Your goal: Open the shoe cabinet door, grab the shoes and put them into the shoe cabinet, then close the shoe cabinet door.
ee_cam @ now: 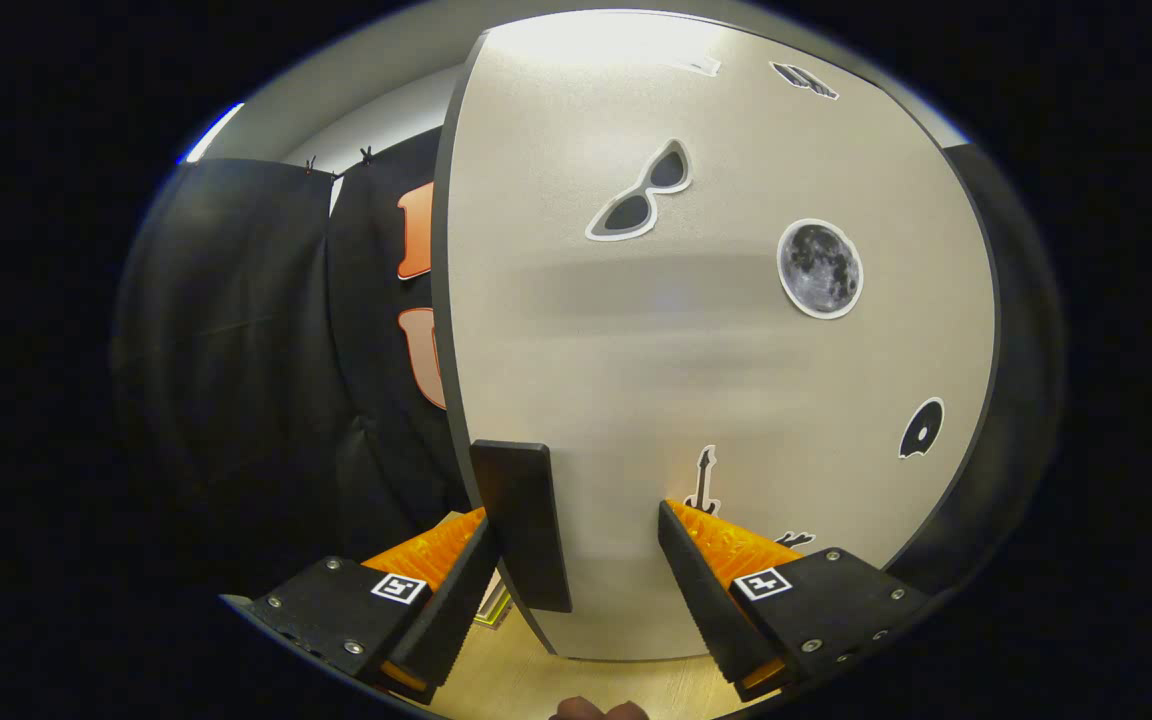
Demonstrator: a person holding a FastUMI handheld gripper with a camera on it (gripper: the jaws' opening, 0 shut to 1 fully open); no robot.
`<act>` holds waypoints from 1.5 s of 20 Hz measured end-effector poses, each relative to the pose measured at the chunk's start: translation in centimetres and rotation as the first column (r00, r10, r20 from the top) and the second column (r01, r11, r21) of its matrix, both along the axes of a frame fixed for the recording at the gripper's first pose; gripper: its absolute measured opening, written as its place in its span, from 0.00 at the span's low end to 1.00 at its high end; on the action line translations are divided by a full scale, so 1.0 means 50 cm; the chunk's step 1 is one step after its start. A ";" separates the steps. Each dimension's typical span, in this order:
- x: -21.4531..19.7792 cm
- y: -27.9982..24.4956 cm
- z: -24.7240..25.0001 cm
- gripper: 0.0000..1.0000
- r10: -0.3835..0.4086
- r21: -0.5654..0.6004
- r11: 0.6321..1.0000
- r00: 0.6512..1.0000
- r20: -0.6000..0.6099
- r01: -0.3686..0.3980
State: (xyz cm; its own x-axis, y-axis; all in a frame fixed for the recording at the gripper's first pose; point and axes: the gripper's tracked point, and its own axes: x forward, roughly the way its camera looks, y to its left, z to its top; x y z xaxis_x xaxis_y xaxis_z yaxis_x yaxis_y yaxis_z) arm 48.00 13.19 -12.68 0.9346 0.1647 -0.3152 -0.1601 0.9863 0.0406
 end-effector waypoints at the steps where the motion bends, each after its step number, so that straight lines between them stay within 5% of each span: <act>1: 0.001 0.001 -0.001 0.96 0.001 0.002 1.000 1.000 0.001 -0.001; 10: -0.021 0.005 0.004 0.96 0.006 0.055 0.998 1.000 -0.025 -0.004; 30: -0.569 -0.176 0.127 0.96 -0.163 -0.041 0.985 0.986 0.041 0.165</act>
State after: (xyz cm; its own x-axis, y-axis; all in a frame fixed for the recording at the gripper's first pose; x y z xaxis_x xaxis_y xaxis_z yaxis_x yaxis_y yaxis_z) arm 19.57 4.38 -6.32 0.9591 -0.0052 -0.2829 0.0036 1.0000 -0.0061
